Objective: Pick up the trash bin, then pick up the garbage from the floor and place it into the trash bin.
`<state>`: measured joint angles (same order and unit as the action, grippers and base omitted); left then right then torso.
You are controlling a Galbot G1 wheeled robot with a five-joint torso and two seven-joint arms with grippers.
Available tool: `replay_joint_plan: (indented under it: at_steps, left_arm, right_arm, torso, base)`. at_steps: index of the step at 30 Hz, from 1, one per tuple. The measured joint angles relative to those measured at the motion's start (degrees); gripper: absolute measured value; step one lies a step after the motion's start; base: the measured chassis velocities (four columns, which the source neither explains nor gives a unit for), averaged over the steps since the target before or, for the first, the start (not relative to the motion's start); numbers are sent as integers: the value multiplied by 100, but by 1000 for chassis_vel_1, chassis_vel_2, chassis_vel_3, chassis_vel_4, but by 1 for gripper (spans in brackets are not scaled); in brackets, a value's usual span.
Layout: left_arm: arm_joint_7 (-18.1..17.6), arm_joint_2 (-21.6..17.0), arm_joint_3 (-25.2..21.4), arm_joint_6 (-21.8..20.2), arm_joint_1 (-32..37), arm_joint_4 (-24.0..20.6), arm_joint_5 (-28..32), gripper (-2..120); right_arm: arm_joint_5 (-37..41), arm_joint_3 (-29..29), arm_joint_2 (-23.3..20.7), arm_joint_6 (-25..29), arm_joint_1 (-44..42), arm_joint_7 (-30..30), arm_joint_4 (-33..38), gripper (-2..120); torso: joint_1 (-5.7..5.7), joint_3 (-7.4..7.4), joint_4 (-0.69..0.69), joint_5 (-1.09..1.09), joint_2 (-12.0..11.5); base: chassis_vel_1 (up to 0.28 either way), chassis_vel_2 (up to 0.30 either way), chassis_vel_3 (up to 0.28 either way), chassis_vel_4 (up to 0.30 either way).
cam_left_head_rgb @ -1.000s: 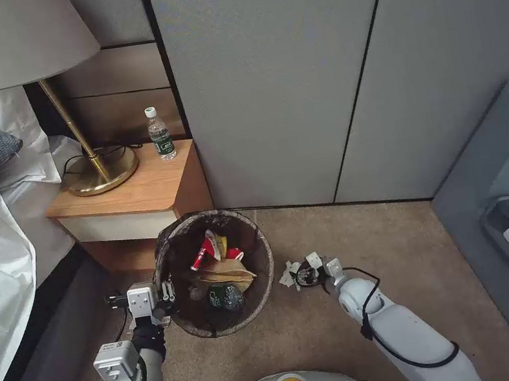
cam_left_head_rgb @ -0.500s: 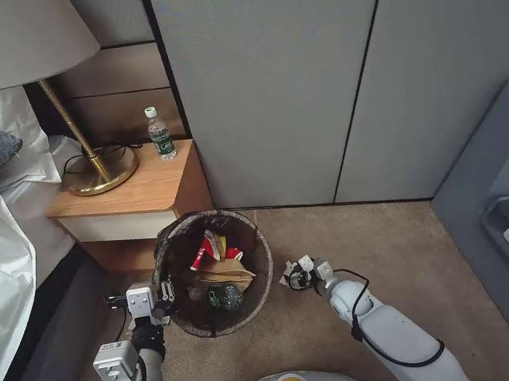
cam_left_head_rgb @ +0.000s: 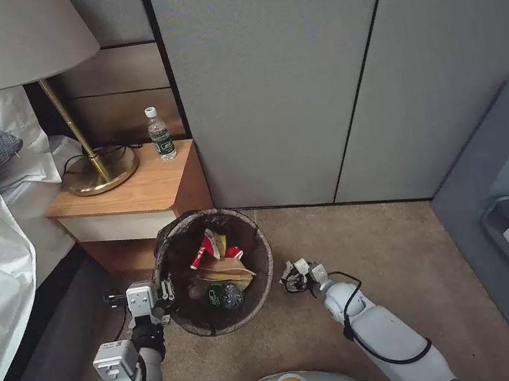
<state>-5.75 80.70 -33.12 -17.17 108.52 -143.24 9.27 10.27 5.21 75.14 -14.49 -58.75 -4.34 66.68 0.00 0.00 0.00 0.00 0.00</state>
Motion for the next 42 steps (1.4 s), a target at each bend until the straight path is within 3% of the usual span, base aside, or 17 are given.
replay_joint_plan:
  at_steps: [15, 29, 42]
  left_arm:
    - [0, -6, 6, 0, -25, 0, 8, 3]
    - [-2, -1, 12, 4, -38, 0, 12, 3]
    - [-4, -6, 30, 14, -46, 0, 14, 3]
  right_arm:
    - [-163, 88, 160, 94, 60, -51, -377, 99]
    - [-177, 77, 171, 114, 40, -70, -346, 68]
    - [-177, 41, 79, 122, -9, -25, -208, 29]
  torso:
    - [0, 0, 0, 0, 0]
    - [-1, -1, 1, 1, 1]
    - [0, 0, 0, 1, 0]
  base:
    - [0, 0, 0, 0]
    - [0, 0, 0, 0]
    - [0, 0, 0, 0]
